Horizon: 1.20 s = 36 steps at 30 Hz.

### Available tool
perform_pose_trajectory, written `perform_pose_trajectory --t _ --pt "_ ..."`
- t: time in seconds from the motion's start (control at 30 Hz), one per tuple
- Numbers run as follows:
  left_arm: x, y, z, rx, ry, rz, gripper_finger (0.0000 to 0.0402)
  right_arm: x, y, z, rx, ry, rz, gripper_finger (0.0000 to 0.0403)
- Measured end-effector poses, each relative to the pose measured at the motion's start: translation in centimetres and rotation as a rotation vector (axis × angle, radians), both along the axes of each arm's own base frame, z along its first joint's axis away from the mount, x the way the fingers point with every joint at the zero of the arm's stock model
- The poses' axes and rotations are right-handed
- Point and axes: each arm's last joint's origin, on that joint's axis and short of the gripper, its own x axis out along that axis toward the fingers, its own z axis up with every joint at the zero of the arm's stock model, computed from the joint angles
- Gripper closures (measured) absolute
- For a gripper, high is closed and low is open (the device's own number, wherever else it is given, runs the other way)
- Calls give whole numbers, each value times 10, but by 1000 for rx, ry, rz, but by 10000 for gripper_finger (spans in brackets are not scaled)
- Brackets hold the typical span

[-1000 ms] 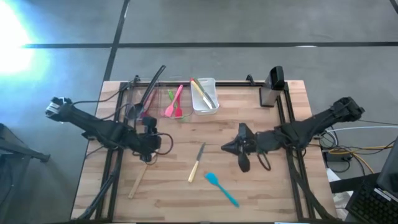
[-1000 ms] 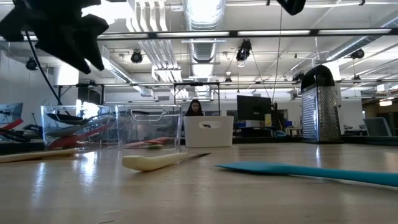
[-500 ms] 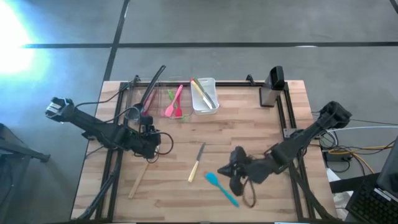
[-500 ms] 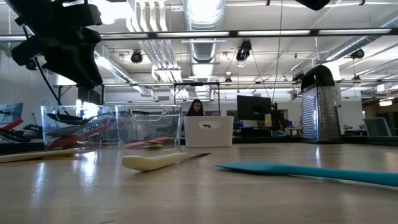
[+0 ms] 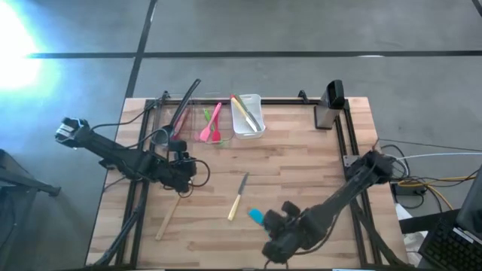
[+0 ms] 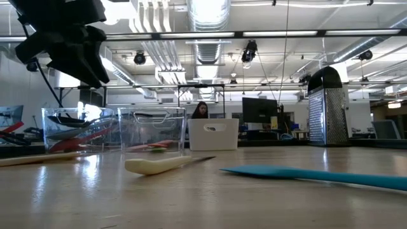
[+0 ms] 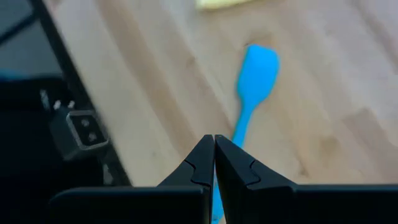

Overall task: Pick & Place Kitchen Items
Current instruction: Put the blue spatula into the right transparent bin

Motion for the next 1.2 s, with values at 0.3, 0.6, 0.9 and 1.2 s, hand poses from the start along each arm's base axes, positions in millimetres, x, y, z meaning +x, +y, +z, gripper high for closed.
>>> perform_pose_trajectory --t 0.3,0.6,0.9,1.2 --pt "1 0 1 10 -4 -10 230 46 -17 -25 72 153 215 379" --pt "-2 1 -9 20 18 -9 230 56 -46 -40 8 211 300 274" --pt "-2 1 -12 18 13 -7 230 63 -66 -61 -50 261 387 178" --pt "-1 1 -12 17 12 -7 230 73 -66 -90 -62 294 471 121"
